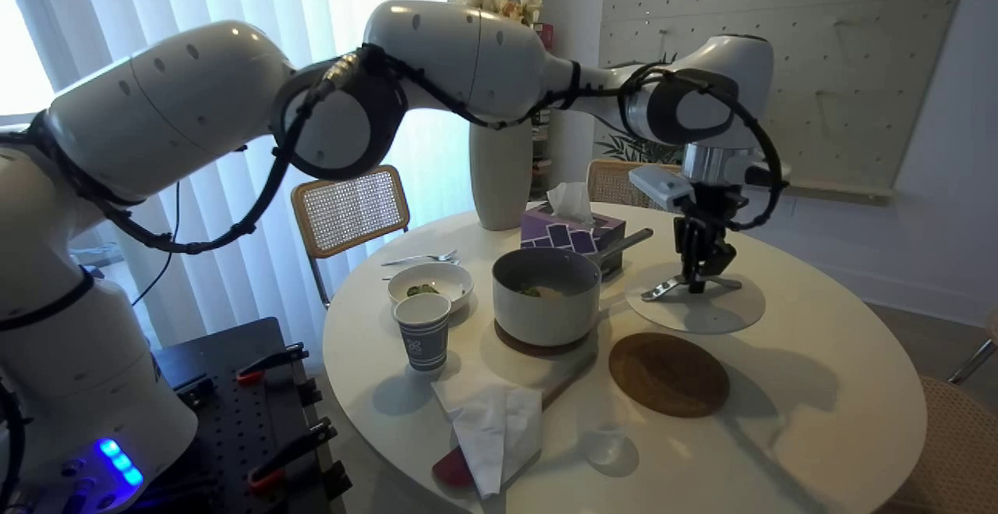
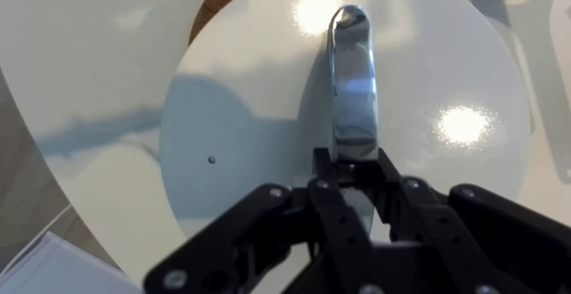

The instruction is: Pick up the white lid and place it on top of the white pot.

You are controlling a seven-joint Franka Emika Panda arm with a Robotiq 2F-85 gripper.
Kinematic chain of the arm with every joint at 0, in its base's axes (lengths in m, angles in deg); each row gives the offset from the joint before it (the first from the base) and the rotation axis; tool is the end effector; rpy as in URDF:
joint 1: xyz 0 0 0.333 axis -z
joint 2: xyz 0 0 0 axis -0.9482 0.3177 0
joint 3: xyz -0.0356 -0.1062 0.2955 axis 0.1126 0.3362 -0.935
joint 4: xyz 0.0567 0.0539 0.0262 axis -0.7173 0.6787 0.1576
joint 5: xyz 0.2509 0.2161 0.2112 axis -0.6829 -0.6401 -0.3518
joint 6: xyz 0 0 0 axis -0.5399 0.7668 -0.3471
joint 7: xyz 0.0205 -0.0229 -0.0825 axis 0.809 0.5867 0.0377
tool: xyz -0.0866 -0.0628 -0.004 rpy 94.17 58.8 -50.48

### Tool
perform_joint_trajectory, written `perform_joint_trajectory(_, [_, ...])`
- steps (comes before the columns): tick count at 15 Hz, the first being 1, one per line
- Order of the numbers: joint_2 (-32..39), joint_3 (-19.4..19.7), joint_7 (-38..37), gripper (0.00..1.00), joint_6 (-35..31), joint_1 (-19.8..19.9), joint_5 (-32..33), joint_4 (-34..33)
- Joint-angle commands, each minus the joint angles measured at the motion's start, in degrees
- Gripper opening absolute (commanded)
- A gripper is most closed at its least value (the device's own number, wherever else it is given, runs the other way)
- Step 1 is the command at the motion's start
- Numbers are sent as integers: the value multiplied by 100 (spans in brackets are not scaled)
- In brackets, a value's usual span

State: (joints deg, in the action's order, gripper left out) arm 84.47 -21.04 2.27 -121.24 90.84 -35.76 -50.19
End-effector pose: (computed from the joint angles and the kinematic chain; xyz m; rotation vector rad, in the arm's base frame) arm 0.7453 -0.2932 0.2983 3.0162 -0.8398 0.0047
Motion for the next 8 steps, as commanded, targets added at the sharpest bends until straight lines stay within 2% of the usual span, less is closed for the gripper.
perform_joint_trajectory(1, [-311, 138, -514, 6, 861, -173, 99, -196])
perform_joint_trajectory(8, [-546, 147, -1305, 6, 1761, -356, 49, -452])
